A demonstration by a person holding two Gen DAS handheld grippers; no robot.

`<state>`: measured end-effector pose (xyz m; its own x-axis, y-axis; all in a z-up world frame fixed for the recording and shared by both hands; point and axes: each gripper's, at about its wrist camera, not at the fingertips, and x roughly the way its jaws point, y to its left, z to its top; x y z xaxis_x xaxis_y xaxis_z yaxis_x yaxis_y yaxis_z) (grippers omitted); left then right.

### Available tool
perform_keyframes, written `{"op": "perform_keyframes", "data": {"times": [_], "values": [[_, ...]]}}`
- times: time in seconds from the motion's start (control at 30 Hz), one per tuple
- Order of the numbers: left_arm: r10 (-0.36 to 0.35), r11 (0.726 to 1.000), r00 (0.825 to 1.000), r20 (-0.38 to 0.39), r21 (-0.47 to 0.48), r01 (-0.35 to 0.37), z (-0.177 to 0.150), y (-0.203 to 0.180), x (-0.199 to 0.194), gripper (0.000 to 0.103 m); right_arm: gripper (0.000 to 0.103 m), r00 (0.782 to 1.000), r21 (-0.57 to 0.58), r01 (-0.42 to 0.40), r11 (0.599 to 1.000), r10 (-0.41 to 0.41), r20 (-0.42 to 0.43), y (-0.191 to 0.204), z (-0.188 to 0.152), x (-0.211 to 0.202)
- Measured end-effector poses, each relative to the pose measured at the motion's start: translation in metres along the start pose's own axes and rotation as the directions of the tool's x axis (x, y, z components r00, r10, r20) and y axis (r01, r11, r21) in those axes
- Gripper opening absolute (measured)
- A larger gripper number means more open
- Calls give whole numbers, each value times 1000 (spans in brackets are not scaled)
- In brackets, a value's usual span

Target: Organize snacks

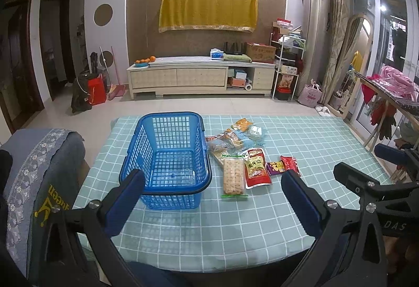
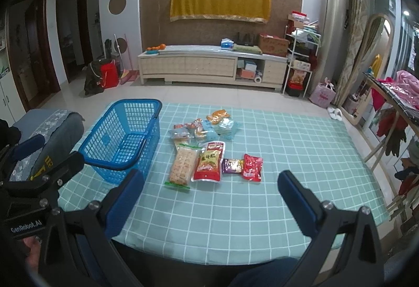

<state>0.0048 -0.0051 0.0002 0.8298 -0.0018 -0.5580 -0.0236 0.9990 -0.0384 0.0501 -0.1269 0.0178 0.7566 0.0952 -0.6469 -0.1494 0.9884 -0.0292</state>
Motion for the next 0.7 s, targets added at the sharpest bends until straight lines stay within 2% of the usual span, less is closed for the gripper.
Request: {"op": "perform_keyframes", "data": {"times": [0.7], "values": [[-6, 1000, 1000, -11, -8, 6, 2, 3, -1, 103, 103, 1000, -6, -23, 1000, 23, -6, -1, 6, 0]]}}
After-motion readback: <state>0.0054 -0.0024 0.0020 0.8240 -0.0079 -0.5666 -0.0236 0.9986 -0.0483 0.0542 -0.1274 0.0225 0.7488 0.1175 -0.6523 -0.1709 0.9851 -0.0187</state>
